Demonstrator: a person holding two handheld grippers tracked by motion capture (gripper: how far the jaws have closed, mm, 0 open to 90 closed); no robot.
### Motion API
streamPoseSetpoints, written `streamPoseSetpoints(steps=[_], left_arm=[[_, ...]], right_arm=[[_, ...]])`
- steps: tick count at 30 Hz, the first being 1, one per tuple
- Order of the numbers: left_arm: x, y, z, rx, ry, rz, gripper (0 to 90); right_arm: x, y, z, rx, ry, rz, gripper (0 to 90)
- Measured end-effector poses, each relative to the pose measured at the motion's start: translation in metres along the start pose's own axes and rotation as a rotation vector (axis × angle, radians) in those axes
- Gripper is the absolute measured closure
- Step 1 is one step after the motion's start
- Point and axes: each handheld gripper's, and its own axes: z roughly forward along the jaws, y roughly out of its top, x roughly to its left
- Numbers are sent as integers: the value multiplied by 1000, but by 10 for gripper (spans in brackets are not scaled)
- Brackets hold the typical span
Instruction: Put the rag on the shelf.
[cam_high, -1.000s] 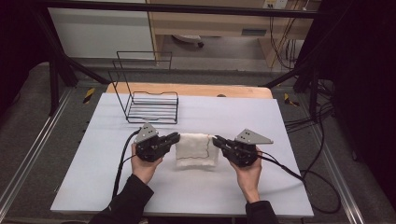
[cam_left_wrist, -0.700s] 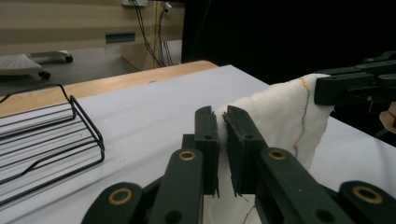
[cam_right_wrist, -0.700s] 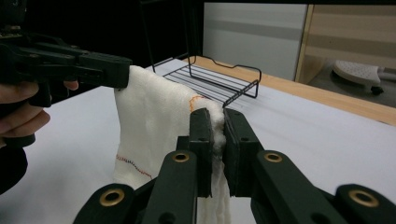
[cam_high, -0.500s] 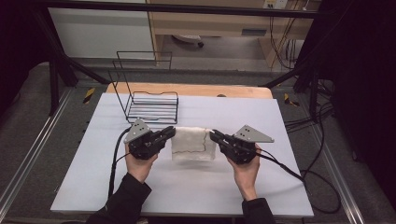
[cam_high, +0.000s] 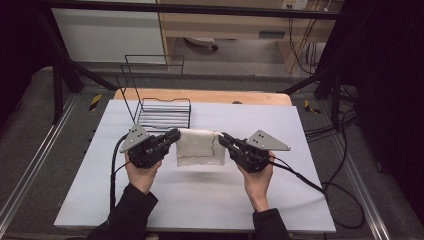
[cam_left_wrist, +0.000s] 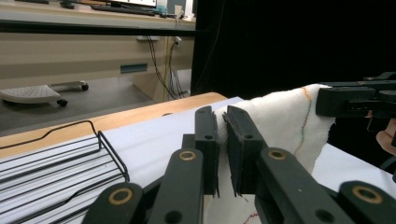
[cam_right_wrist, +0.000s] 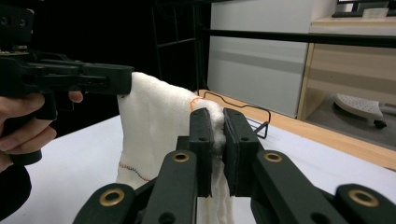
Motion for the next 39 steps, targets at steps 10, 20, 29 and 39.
streamPoseSetpoints(steps=[10,20,29,39], left_arm=[[4,14,-10,-43,16,11,831],[12,25,-18,-77,37,11,831],[19,35,-25,-101,56,14,831],[28,49,-33,-126,80,24,832]], right_arm=[[6,15,7,-53,3,7,829],[14,30,17,-86,10,-8,830],[20,42,28,-103,11,-20,831],[24,54,41,-115,11,-31,831]])
